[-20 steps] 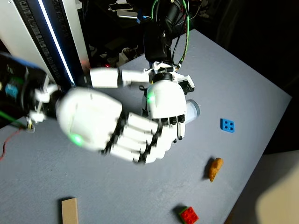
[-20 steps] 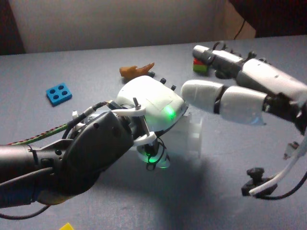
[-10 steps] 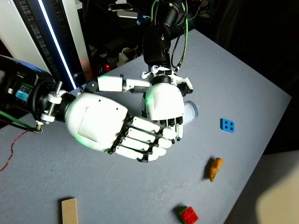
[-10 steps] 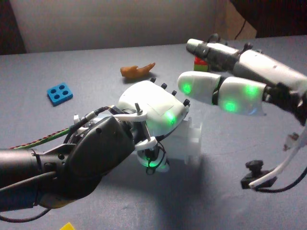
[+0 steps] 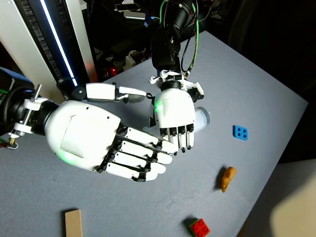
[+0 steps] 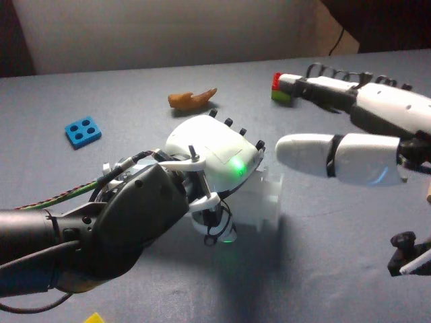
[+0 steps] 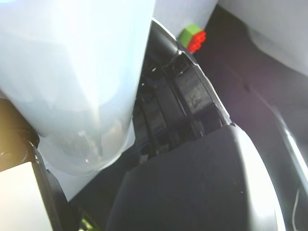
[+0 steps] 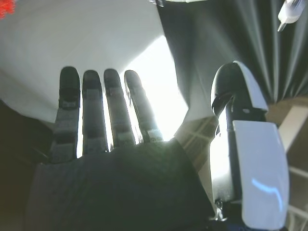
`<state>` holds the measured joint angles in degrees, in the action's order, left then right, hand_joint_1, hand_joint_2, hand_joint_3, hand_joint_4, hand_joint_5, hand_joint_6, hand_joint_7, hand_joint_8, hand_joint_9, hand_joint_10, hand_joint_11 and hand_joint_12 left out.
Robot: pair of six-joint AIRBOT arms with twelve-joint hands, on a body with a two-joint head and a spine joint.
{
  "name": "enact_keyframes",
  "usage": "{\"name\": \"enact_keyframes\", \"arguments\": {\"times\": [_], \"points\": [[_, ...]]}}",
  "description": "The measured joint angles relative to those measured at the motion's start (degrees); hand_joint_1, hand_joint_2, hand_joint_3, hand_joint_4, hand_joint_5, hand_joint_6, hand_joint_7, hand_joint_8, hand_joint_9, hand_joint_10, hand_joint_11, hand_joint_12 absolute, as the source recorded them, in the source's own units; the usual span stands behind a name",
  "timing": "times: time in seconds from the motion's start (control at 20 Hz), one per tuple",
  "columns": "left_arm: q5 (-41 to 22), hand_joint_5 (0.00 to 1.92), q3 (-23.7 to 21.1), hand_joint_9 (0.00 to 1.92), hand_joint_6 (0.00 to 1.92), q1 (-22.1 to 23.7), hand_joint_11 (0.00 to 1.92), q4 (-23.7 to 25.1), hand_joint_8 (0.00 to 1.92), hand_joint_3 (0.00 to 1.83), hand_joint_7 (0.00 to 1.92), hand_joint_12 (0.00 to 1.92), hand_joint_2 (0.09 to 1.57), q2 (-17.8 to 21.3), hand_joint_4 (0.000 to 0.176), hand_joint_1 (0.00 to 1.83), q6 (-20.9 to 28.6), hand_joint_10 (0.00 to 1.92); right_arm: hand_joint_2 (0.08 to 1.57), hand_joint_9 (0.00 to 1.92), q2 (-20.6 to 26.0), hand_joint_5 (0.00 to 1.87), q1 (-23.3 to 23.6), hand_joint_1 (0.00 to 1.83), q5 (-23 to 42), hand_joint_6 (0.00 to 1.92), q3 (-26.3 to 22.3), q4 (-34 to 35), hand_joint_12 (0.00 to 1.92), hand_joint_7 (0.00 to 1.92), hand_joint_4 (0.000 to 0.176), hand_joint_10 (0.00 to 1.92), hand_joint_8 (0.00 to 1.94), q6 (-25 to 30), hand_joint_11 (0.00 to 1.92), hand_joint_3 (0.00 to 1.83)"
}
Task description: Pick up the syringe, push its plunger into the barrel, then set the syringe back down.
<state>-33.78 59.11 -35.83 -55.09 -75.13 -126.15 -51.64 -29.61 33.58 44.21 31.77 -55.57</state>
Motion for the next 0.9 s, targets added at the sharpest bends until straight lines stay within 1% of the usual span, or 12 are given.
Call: {"name": "enact_keyframes", "arguments": {"times": [0.05,0.1,0.15,0.2,0.25,0.3,0.35,0.4,0.5,0.6,0.7,0.9], "points": [[-0.11,0.63,0.0,0.66,0.44,0.0,0.32,0.04,0.08,0.0,0.7,1.19,1.25,0.0,0.0,0.92,-0.04,0.34,1.1,0.11,-0.13,0.12,-0.04,0.22,0.5,0.0,-0.07,-0.09,0.47,0.11,0.0,0.0,0.0,-3.67,0.0,0.0],[-0.13,0.66,0.07,0.63,0.23,0.0,0.24,0.0,0.02,0.0,0.66,1.17,1.27,0.0,0.0,0.84,-0.04,0.22,1.1,0.11,-0.24,0.13,-0.72,0.23,1.88,0.0,-0.13,-0.17,0.45,0.12,0.0,0.0,0.0,-6.82,0.0,0.0],[-0.15,0.66,0.07,0.63,0.23,0.0,0.24,0.0,0.02,0.0,0.66,1.17,1.27,0.0,0.0,0.84,-0.04,0.22,1.1,0.11,-0.33,0.13,-0.98,0.23,2.23,0.0,-0.13,0.07,0.45,0.12,0.0,0.0,0.0,-8.2,0.0,0.0],[-0.5,0.69,0.04,0.65,0.12,0.0,0.23,0.04,0.01,0.0,0.65,1.16,1.27,0.0,0.0,0.82,-0.04,0.14,1.1,0.11,-0.59,0.13,-1.46,0.23,3.15,0.0,-0.11,1.36,0.44,0.12,0.0,0.0,0.0,-11.41,0.0,0.0],[-0.61,0.69,0.04,0.65,0.12,0.02,0.23,0.2,0.01,0.0,0.65,1.16,1.27,0.0,0.0,0.82,-0.04,0.14,1.1,0.11,-0.66,0.13,-1.46,0.23,3.3,0.0,-0.11,1.42,0.44,0.12,0.0,0.0,0.0,-11.67,0.0,0.0],[-1.05,0.6,0.04,0.54,0.04,0.09,0.09,0.48,0.0,0.0,0.54,1.14,1.2,0.0,0.0,0.77,-0.04,0.06,1.09,0.12,-0.81,0.14,-1.46,0.24,3.67,0.01,-0.13,1.27,0.47,0.14,0.0,0.0,0.0,-11.93,0.0,0.0],[-1.42,0.6,-0.02,0.54,0.04,0.09,0.09,0.57,0.0,0.0,0.54,1.14,1.2,0.02,0.0,0.77,-0.02,0.06,1.09,0.12,-1.01,0.14,-1.92,0.24,4.48,0.01,-0.13,0.9,0.47,0.14,0.0,0.0,0.0,-12.33,0.0,0.0],[-1.51,0.37,-0.02,0.38,0.0,0.09,0.0,0.46,0.0,0.0,0.36,0.95,1.13,0.0,0.0,0.54,-0.2,0.0,1.11,0.07,-1.31,0.11,-2.12,0.21,4.76,0.0,-0.13,1.07,0.4,0.09,0.0,0.0,0.0,-12.92,0.0,0.0],[-1.25,0.14,-0.02,0.15,0.0,0.07,0.0,0.0,0.0,0.0,0.15,0.51,1.09,-0.07,0.0,0.35,-0.46,0.0,1.12,0.06,-1.49,0.1,-2.49,0.18,5.18,0.0,-0.13,1.07,0.36,0.08,0.0,0.0,0.0,-13.33,0.0,0.0],[-1.27,0.02,-0.35,0.02,0.0,0.09,0.0,0.17,0.0,0.0,0.02,0.14,1.01,-0.11,0.0,0.31,-0.44,0.0,1.12,0.06,-1.49,0.07,-2.51,0.17,5.25,0.0,-0.13,1.18,0.36,0.06,0.0,0.0,0.0,-13.4,0.0,0.0],[-0.74,0.0,-0.37,0.0,0.0,0.48,0.0,0.09,0.0,0.0,0.0,0.03,0.98,-0.35,0.0,0.32,-0.42,0.0,1.12,0.06,-1.46,0.08,-2.51,0.17,5.53,0.0,-0.13,1.22,0.36,0.07,0.0,0.0,0.0,-13.7,0.0,0.0],[-0.5,0.0,-1.57,0.0,0.0,0.72,0.0,0.09,0.0,0.0,0.0,0.02,0.96,0.07,0.0,0.29,-0.42,0.0,1.13,0.05,-1.49,0.07,-2.82,0.16,5.73,0.0,-0.13,1.27,0.3,0.06,0.0,0.0,0.0,-14.1,0.0,0.0]]}}
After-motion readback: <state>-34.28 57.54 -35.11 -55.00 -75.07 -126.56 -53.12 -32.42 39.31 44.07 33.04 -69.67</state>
